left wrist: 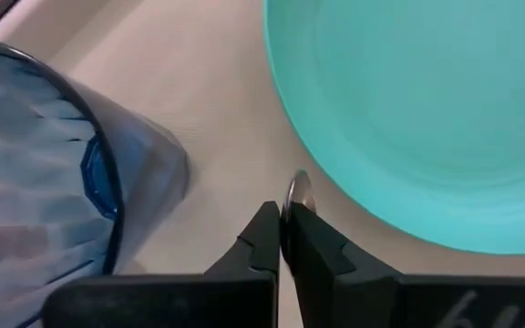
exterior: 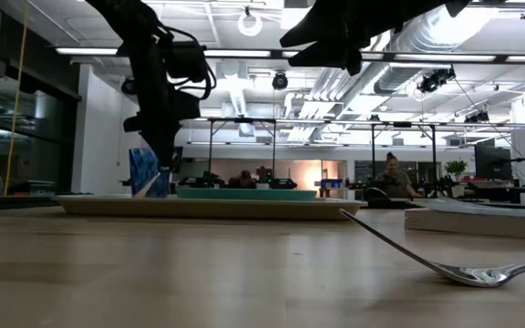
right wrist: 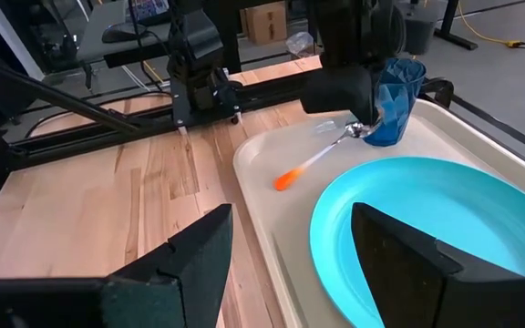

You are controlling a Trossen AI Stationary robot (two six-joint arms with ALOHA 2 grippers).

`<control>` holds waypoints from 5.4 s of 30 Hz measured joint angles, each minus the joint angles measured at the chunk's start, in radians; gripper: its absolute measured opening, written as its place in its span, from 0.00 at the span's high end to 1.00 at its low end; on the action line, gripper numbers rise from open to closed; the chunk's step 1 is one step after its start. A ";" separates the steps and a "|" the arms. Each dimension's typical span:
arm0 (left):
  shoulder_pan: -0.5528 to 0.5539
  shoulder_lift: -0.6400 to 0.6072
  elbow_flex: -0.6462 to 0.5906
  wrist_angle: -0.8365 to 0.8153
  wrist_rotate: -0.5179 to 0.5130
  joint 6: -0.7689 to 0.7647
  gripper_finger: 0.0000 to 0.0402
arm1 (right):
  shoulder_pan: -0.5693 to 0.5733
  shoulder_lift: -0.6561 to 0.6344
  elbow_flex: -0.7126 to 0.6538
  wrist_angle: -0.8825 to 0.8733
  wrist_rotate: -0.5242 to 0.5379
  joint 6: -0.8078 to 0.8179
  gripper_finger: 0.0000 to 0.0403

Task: Pick and place plate/cup/fork/spoon on tray
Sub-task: Put the orange spoon on the white tray beside the light blue plate, then put the pink fork on the white tray beside the orange spoon

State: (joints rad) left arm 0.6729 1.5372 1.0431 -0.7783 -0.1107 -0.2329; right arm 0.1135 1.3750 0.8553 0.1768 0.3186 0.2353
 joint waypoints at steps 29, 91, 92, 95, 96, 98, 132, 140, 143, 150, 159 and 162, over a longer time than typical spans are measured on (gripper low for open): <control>-0.034 0.109 -0.063 0.159 -0.081 -0.045 1.00 | 0.000 0.000 0.000 0.000 0.000 0.003 0.46; -0.653 -0.549 -0.550 1.385 -0.024 0.193 0.80 | 0.000 0.000 0.001 0.000 -0.006 -0.027 0.46; -0.676 -0.569 -0.591 1.445 -0.050 0.211 0.80 | 0.000 0.000 0.001 0.002 -0.005 -0.028 0.46; -0.722 -0.637 -0.671 1.515 -0.112 0.245 0.80 | 0.000 0.000 0.001 0.006 -0.006 -0.035 0.46; -0.730 -0.661 -0.684 1.515 -0.120 0.252 0.80 | 0.000 0.000 0.001 0.007 -0.006 -0.036 0.46; -0.739 -0.701 -0.704 1.511 -0.128 0.269 0.80 | 0.000 0.000 0.001 0.008 -0.006 -0.046 0.46; -0.739 -0.761 -0.718 1.419 -0.136 0.335 0.80 | -0.001 0.001 0.001 0.179 -0.225 -0.023 0.46; -0.739 -0.761 -0.718 1.419 -0.136 0.341 0.80 | 0.202 0.022 0.242 -0.280 -0.257 0.038 0.46; -0.739 -0.761 -0.718 1.420 -0.137 0.341 0.80 | 0.320 0.072 0.393 -0.582 -0.082 0.063 0.46; -0.739 -0.761 -0.718 1.420 -0.136 0.338 0.80 | 0.476 0.220 0.508 -0.751 0.000 0.281 0.46; -0.739 -0.761 -0.718 1.422 -0.136 0.341 0.80 | 0.520 0.409 0.506 -0.741 -0.275 0.597 0.46; -0.739 -0.761 -0.718 1.421 -0.136 0.341 0.80 | 0.540 0.446 0.505 -0.777 -0.290 0.697 0.46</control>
State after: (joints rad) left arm -0.0662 0.7757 0.3256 0.6432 -0.2470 0.1081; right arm 0.6530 1.8207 1.3605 -0.6001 0.0283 0.9326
